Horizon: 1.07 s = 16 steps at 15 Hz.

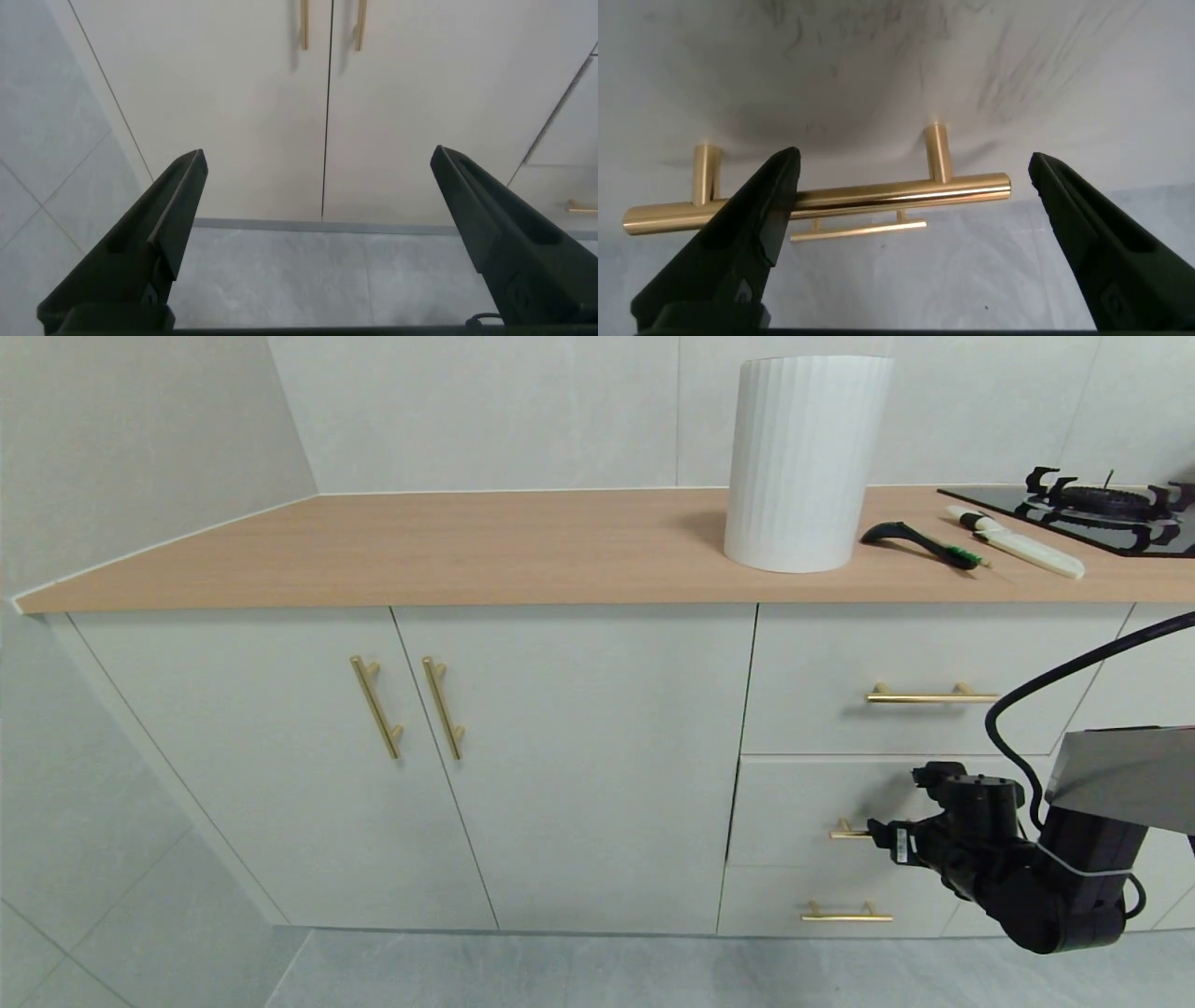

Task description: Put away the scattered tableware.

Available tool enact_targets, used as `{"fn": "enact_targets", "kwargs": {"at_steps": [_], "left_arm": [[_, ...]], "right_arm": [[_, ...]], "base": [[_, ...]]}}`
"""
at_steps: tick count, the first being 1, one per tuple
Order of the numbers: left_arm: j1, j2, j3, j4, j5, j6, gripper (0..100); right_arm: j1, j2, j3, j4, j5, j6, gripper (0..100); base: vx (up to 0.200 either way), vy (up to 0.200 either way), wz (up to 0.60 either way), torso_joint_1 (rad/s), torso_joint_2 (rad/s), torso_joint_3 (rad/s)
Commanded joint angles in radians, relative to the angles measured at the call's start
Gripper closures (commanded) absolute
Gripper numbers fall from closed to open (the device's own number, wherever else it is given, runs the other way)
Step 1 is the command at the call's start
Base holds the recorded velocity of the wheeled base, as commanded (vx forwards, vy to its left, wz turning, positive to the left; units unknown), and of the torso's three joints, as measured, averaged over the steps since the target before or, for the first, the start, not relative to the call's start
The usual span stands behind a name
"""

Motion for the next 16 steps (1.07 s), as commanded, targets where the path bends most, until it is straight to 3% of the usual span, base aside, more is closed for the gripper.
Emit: {"fn": "enact_targets", "kwargs": {"at_steps": [1, 6, 8, 10, 11, 14, 16], "left_arm": [[0.0, 0.001, 0.0, 0.0, 0.0, 0.0, 0], [0.0, 0.001, 0.0, 0.0, 0.0, 0.0, 0], [0.0, 0.001, 0.0, 0.0, 0.0, 0.0, 0], [0.0, 0.001, 0.0, 0.0, 0.0, 0.0, 0], [0.0, 0.001, 0.0, 0.0, 0.0, 0.0, 0], [0.0, 0.001, 0.0, 0.0, 0.0, 0.0, 0], [0.0, 0.001, 0.0, 0.0, 0.0, 0.0, 0]], "right_arm": [[0.0, -0.019, 0.033, 0.007, 0.0, -0.015, 0], [-0.003, -0.266, 0.174, 0.076, 0.059, -0.05, 0], [0.006, -0.589, 0.171, 0.394, 0.149, -0.055, 0], [0.008, -0.811, 0.076, 0.713, 0.218, -0.04, 0], [0.008, -0.859, 0.042, 0.788, 0.223, -0.021, 0], [0.014, -0.814, 0.008, 0.792, 0.223, 0.014, 0], [0.022, -0.733, 0.007, 0.714, 0.221, 0.054, 0]], "base": [[0.0, 0.0, 0.0, 0.0, 0.0, 0.0], [0.0, 0.0, 0.0, 0.0, 0.0, 0.0], [0.0, 0.0, 0.0, 0.0, 0.0, 0.0], [0.0, 0.0, 0.0, 0.0, 0.0, 0.0], [0.0, 0.0, 0.0, 0.0, 0.0, 0.0], [0.0, 0.0, 0.0, 0.0, 0.0, 0.0], [0.0, 0.0, 0.0, 0.0, 0.0, 0.0]]}}
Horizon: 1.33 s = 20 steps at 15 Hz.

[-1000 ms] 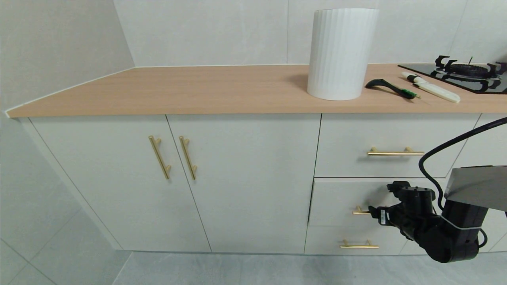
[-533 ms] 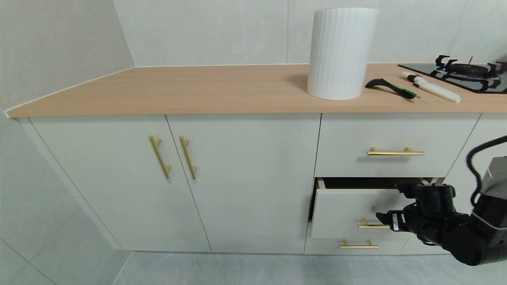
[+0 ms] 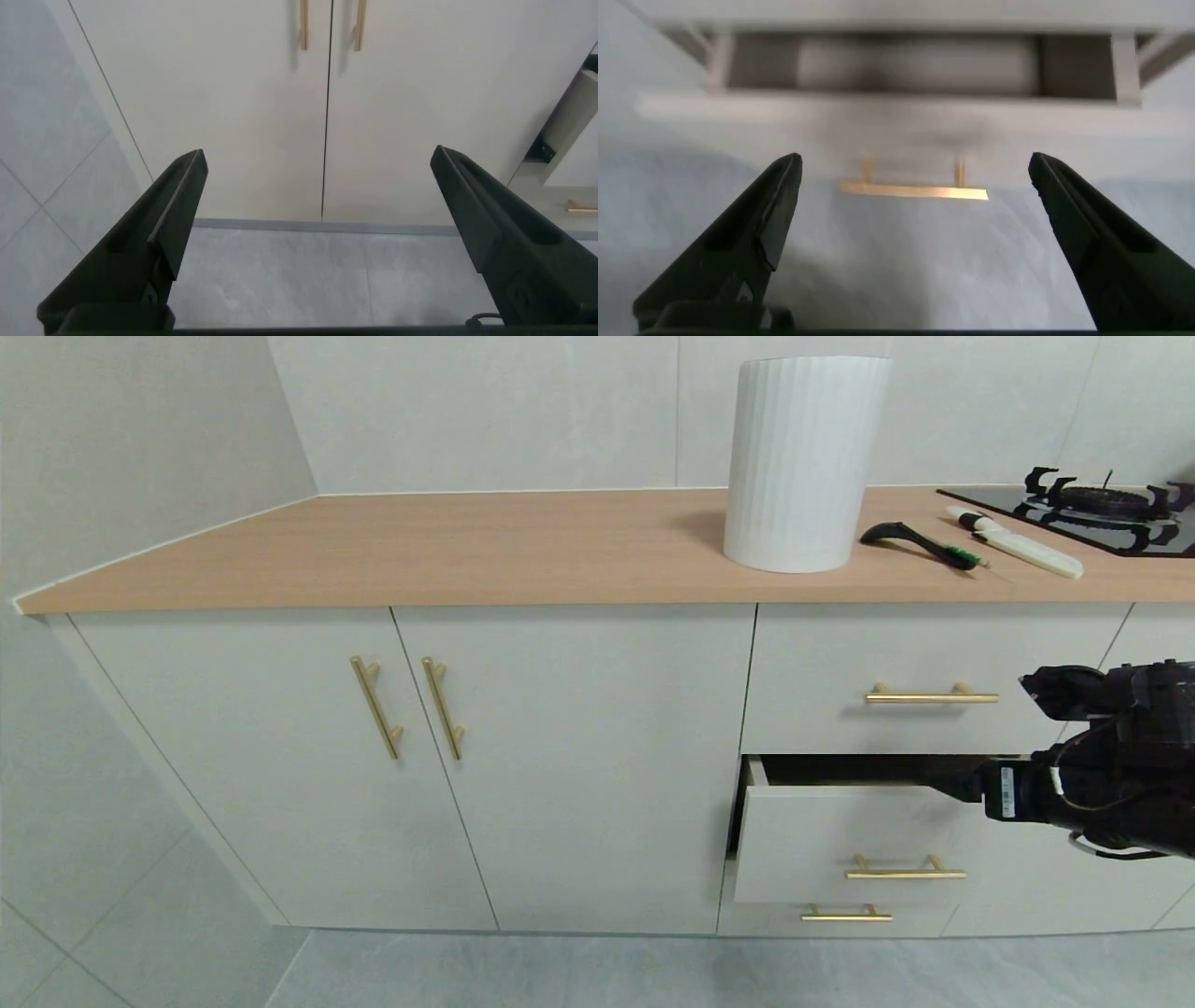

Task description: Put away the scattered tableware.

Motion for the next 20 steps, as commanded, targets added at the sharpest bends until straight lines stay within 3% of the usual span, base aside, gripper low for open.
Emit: {"fn": "enact_targets", "kwargs": {"at_steps": [1, 5, 9, 20], "left_arm": [[0.0, 0.001, 0.0, 0.0, 0.001, 0.0, 0], [0.0, 0.001, 0.0, 0.0, 0.001, 0.0, 0], [0.0, 0.001, 0.0, 0.0, 0.001, 0.0, 0], [0.0, 0.001, 0.0, 0.0, 0.001, 0.0, 0]], "right_arm": [[0.008, 0.064, -0.021, -0.058, 0.005, 0.036, 0], [0.011, 0.223, -0.016, -0.171, -0.007, 0.049, 0], [0.055, 0.331, -0.011, -0.308, -0.113, 0.07, 0], [0.081, 0.357, -0.007, -0.314, -0.171, 0.066, 0]], "base": [[0.0, 0.0, 0.0, 0.0, 0.0, 0.0], [0.0, 0.0, 0.0, 0.0, 0.0, 0.0], [0.0, 0.0, 0.0, 0.0, 0.0, 0.0], [0.0, 0.0, 0.0, 0.0, 0.0, 0.0]]}}
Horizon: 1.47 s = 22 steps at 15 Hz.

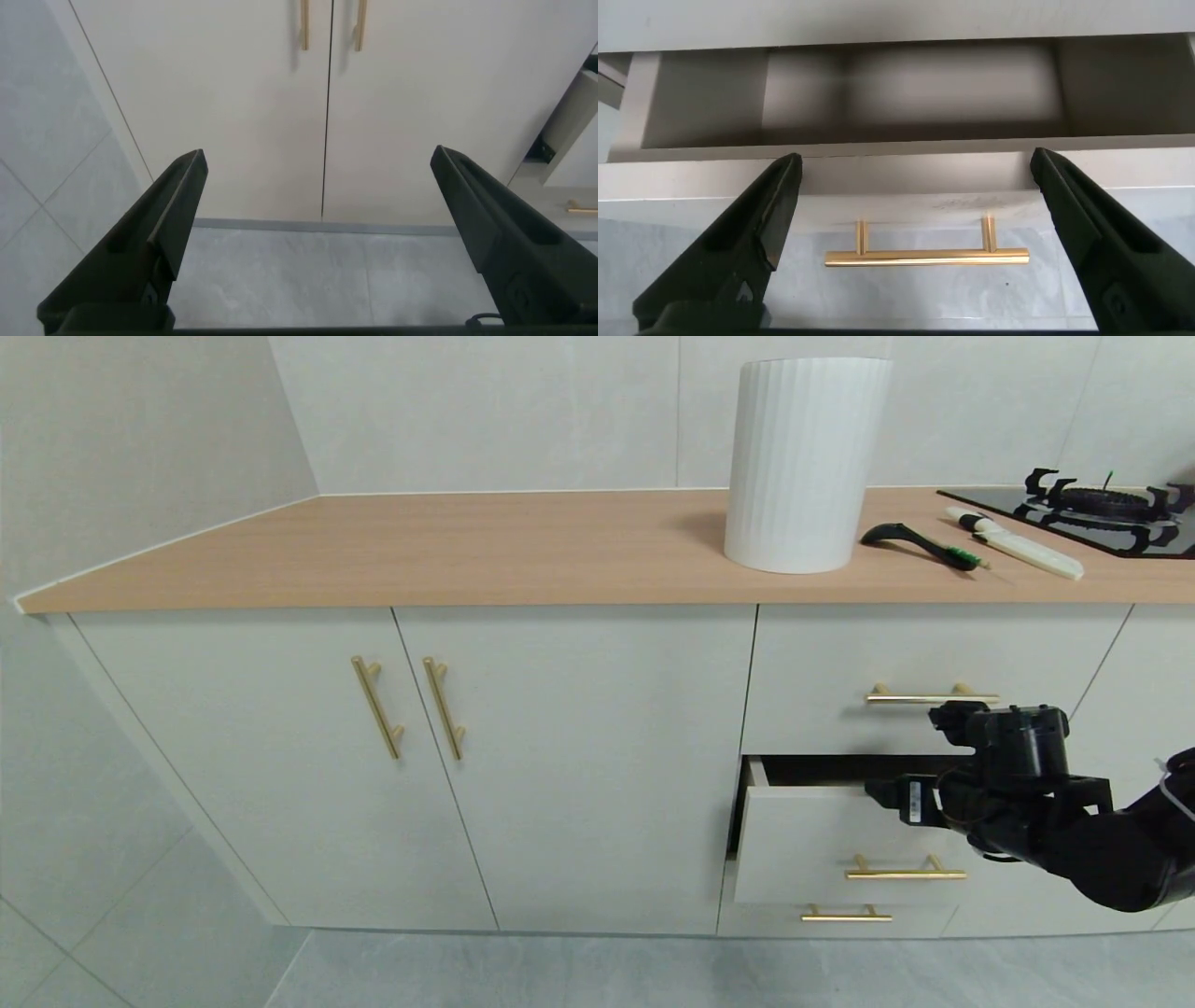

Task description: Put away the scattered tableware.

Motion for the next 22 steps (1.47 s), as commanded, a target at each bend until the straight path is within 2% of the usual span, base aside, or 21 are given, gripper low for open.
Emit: {"fn": "enact_targets", "kwargs": {"at_steps": [1, 6, 11, 14, 16, 19, 22], "left_arm": [[0.0, 0.001, 0.0, 0.0, 0.001, 0.0, 0], [0.0, 0.001, 0.0, 0.0, 0.001, 0.0, 0], [0.0, 0.001, 0.0, 0.0, 0.001, 0.0, 0], [0.0, 0.001, 0.0, 0.0, 0.001, 0.0, 0], [0.0, 0.001, 0.0, 0.0, 0.001, 0.0, 0], [0.0, 0.001, 0.0, 0.0, 0.001, 0.0, 0], [0.0, 0.001, 0.0, 0.0, 0.001, 0.0, 0]], "right_arm": [[0.0, 0.002, 0.005, 0.006, -0.001, 0.0, 0], [0.0, -0.073, 0.056, 0.047, 0.001, -0.076, 0], [0.019, -0.274, 0.036, 0.296, 0.013, -0.102, 0], [0.056, -0.362, 0.033, 0.299, 0.013, -0.094, 0], [0.071, -0.326, 0.016, 0.294, 0.013, -0.074, 0], [0.069, -0.145, -0.005, 0.173, 0.004, -0.027, 0], [0.037, 0.06, -0.004, -0.077, -0.065, -0.028, 0]], "base": [[0.0, 0.0, 0.0, 0.0, 0.0, 0.0], [0.0, 0.0, 0.0, 0.0, 0.0, 0.0], [0.0, 0.0, 0.0, 0.0, 0.0, 0.0], [0.0, 0.0, 0.0, 0.0, 0.0, 0.0], [0.0, 0.0, 0.0, 0.0, 0.0, 0.0], [0.0, 0.0, 0.0, 0.0, 0.0, 0.0], [0.0, 0.0, 0.0, 0.0, 0.0, 0.0]]}}
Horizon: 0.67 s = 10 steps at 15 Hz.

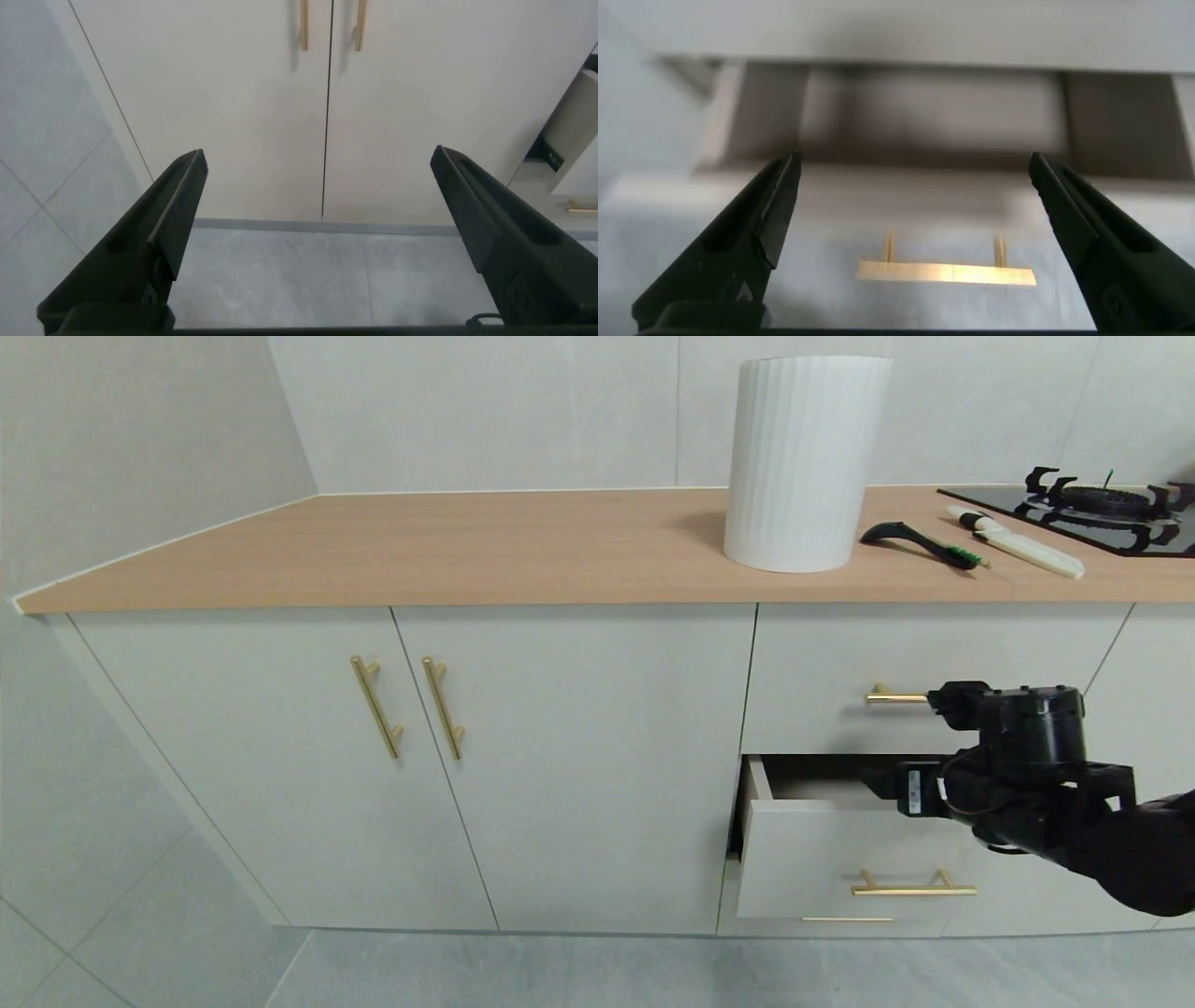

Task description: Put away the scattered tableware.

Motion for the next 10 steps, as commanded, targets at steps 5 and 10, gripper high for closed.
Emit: {"fn": "enact_targets", "kwargs": {"at_steps": [5, 10], "left_arm": [[0.0, 0.0, 0.0, 0.0, 0.0, 0.0, 0], [0.0, 0.0, 0.0, 0.0, 0.0, 0.0, 0]], "right_arm": [[-0.045, 0.221, -0.005, -0.168, -0.042, -0.004, 0], [-0.045, 0.127, 0.006, -0.062, -0.041, -0.013, 0]], "base": [[0.0, 0.0, 0.0, 0.0, 0.0, 0.0], [0.0, 0.0, 0.0, 0.0, 0.0, 0.0]]}}
